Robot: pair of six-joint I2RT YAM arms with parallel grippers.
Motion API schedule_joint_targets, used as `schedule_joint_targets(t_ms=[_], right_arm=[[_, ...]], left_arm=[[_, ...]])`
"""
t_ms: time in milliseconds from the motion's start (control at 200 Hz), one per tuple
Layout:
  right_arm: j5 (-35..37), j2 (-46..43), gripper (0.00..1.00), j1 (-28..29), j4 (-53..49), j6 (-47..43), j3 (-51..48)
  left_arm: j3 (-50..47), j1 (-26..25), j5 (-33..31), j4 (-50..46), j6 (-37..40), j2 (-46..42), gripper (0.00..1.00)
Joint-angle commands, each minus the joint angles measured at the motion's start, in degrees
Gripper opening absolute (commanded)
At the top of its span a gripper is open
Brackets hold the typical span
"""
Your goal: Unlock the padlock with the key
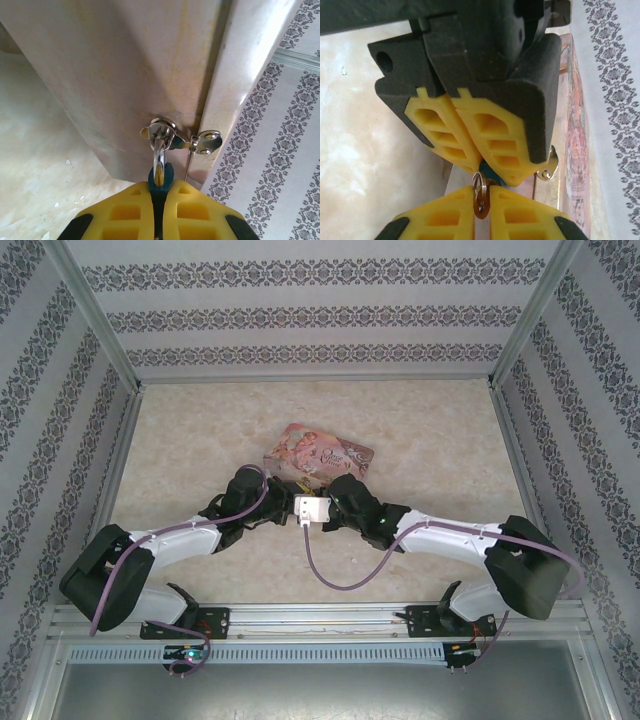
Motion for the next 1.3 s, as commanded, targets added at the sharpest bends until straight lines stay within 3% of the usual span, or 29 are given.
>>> schedule_joint_targets(t_ms=[0, 110, 510, 1074, 1299], right_arm=[[1.3, 1.1, 0.07, 0.6, 1.9, 1.5, 1.4], [2.0, 1.0, 0.00, 0.6, 2.0, 1.9, 1.1], [2.7, 0.2, 0.00, 0.6, 6.4, 8.2, -1.0], [-0.6, 3.1, 0.00, 0.5, 30.4, 45.9, -8.2], [0.0, 5.9, 0.00, 0.6, 38.2, 53.0, -10.7]], left_arm=[[1.6, -0.6, 0.6, 2.6, 0.5, -1.6, 0.00], [1.6, -0.6, 0.5, 2.6, 0.4, -1.7, 0.00], [1.0, -0.7, 0.5, 2.9, 0.1, -1.7, 0.00], [0.4, -0.7, 0.5, 2.4, 1.1, -0.3, 0.00], [-0.3, -0.8, 0.3, 2.5, 1.3, 0.2, 0.00]])
